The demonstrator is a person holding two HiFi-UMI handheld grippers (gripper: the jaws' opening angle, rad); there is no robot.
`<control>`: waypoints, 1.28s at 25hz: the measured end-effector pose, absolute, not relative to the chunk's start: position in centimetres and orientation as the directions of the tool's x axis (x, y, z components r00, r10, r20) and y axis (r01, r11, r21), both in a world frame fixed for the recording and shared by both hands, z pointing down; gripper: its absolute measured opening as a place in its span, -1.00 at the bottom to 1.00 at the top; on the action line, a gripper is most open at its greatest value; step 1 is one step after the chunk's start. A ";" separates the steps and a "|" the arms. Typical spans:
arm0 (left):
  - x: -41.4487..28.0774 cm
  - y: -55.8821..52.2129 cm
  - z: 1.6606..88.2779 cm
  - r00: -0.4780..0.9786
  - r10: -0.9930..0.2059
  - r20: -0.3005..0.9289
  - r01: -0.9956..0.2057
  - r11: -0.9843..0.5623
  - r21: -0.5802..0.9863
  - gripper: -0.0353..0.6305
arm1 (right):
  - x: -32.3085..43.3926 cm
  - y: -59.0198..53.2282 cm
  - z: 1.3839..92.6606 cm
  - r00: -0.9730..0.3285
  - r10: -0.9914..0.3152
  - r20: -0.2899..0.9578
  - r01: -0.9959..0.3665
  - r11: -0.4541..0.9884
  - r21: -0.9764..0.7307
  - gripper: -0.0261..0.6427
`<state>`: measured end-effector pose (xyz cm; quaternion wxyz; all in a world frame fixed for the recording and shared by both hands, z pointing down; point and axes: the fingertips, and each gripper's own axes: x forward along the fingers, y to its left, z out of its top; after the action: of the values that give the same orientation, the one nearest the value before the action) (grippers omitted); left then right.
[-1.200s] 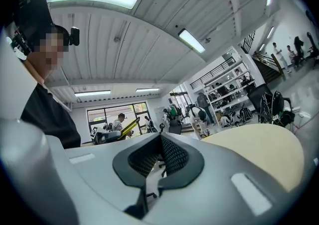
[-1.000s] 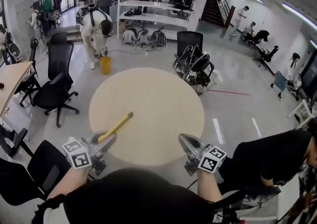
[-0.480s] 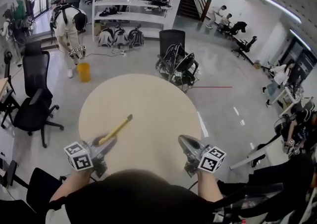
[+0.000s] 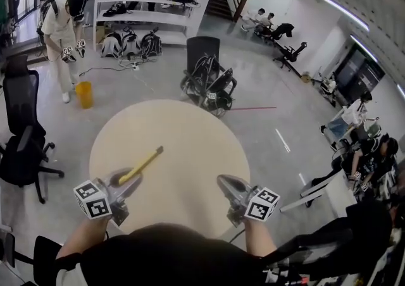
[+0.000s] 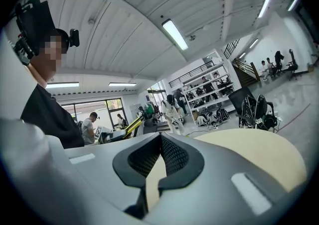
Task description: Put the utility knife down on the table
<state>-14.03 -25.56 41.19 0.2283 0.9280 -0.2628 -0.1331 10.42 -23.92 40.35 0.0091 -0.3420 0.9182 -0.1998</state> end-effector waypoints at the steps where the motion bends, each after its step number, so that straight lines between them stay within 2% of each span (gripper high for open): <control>1: -13.7 -25.7 41.2 0.825 -0.550 -0.130 -0.425 -0.755 0.499 -0.69 | 10.9 -24.2 40.4 -0.767 -0.630 0.123 -0.624 0.685 -0.376 -0.88; 10: -8.6 -26.0 41.4 0.760 -0.640 -0.111 -0.494 -0.681 0.540 -0.69 | 16.7 -28.5 40.7 -0.822 -0.558 0.117 -0.555 0.737 -0.385 -0.88; 16: -9.3 -26.6 40.4 0.723 -0.689 -0.055 -0.563 -0.633 0.530 -0.69 | 17.1 -29.9 41.0 -0.844 -0.528 0.096 -0.518 0.754 -0.405 -0.88; 24: -11.3 -31.6 40.6 0.727 -0.686 -0.030 -0.588 -0.644 0.490 -0.69 | 16.5 -34.0 41.0 -0.834 -0.546 0.076 -0.530 0.756 -0.386 -0.88; 32: -12.4 -40.8 41.7 0.763 -0.647 -0.002 -0.563 -0.665 0.491 -0.69 | 15.4 -41.6 41.0 -0.826 -0.558 0.083 -0.549 0.761 -0.345 -0.88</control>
<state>-12.36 -40.81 41.67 0.2379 0.9082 -0.3329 -0.0884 15.39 -41.57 41.04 0.0121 -0.2951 0.9383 -0.1799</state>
